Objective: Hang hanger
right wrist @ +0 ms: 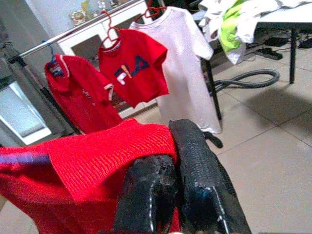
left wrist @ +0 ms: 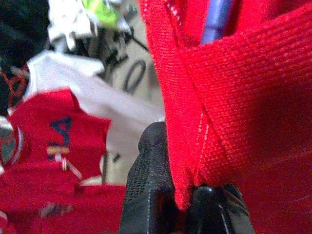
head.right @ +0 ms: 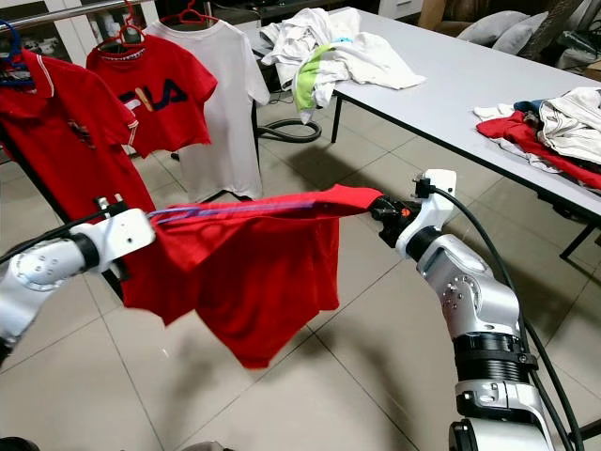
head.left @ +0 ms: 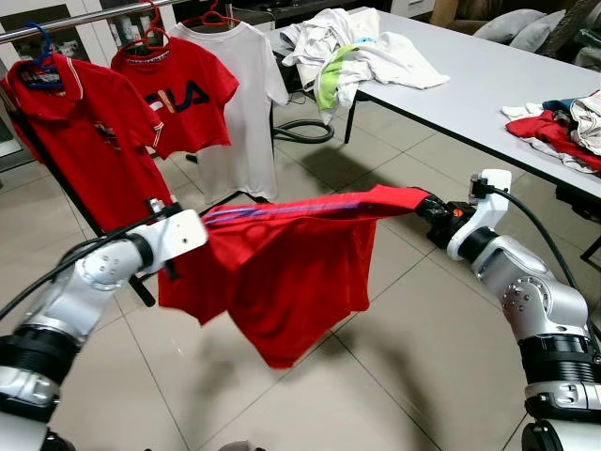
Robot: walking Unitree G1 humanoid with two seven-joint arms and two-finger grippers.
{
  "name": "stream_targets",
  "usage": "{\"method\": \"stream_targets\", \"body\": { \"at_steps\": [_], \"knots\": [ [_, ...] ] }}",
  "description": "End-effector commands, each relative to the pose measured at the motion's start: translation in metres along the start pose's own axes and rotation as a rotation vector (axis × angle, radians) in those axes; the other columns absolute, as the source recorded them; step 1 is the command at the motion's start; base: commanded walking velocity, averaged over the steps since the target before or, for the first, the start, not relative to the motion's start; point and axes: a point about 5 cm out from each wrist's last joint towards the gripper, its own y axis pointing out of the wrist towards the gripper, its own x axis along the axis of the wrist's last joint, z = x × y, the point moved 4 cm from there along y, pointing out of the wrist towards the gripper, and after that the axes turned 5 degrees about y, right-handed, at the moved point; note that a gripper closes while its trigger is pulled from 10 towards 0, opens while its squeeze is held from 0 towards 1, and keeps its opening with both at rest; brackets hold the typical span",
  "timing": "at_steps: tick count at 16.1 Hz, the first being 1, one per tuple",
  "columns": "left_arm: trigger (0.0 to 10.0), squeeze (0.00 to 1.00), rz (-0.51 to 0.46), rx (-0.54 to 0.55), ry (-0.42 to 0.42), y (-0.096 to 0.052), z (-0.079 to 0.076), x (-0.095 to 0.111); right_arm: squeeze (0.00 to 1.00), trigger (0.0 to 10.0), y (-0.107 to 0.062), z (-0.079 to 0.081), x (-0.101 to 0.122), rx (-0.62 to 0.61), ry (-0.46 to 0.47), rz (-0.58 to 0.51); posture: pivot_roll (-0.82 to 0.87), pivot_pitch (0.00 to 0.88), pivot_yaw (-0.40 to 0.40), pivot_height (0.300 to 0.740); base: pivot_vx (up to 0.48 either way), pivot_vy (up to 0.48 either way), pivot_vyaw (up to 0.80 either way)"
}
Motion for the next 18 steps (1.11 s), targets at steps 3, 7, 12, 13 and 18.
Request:
{"method": "stream_targets", "body": {
  "at_steps": [3, 7, 12, 13, 18],
  "knots": [
    [0.0, 0.00, -0.130, 0.000, -0.138, -0.007, 0.003, 0.007, 0.00, 0.0, -0.010, -0.011, 0.006, -0.054, -0.020, -0.008, -0.04, 0.000, 0.044, 0.740, 0.000, 0.000, 0.00],
    [0.0, 0.00, 0.006, -0.006, -0.033, -0.020, 0.013, -0.022, 0.00, 0.0, -0.013, -0.013, 0.011, -0.038, -0.043, 0.009, -0.04, 0.000, 0.042, 0.740, 0.000, 0.000, 0.00],
    [0.0, 0.00, -0.086, -0.033, -0.290, -0.013, -0.001, -0.011, 0.00, 10.0, -0.018, -0.006, -0.032, -0.036, -0.086, 0.161, -0.03, 0.000, 0.035, 0.740, 0.000, 0.000, 0.00],
    [0.0, 0.00, -0.124, -0.048, -0.357, -0.010, -0.006, -0.004, 0.00, 10.0, -0.021, -0.001, -0.046, -0.012, -0.113, 0.201, -0.03, 0.000, 0.039, 0.740, 0.000, 0.000, 0.00],
    [0.0, 0.00, -0.446, -0.197, -0.478, -0.006, 0.001, 0.052, 1.00, 10.0, -0.032, 0.027, -0.074, 0.177, -0.144, 0.242, -0.04, 0.000, 0.049, 0.740, 0.000, 0.000, 0.00]
  ]
}}
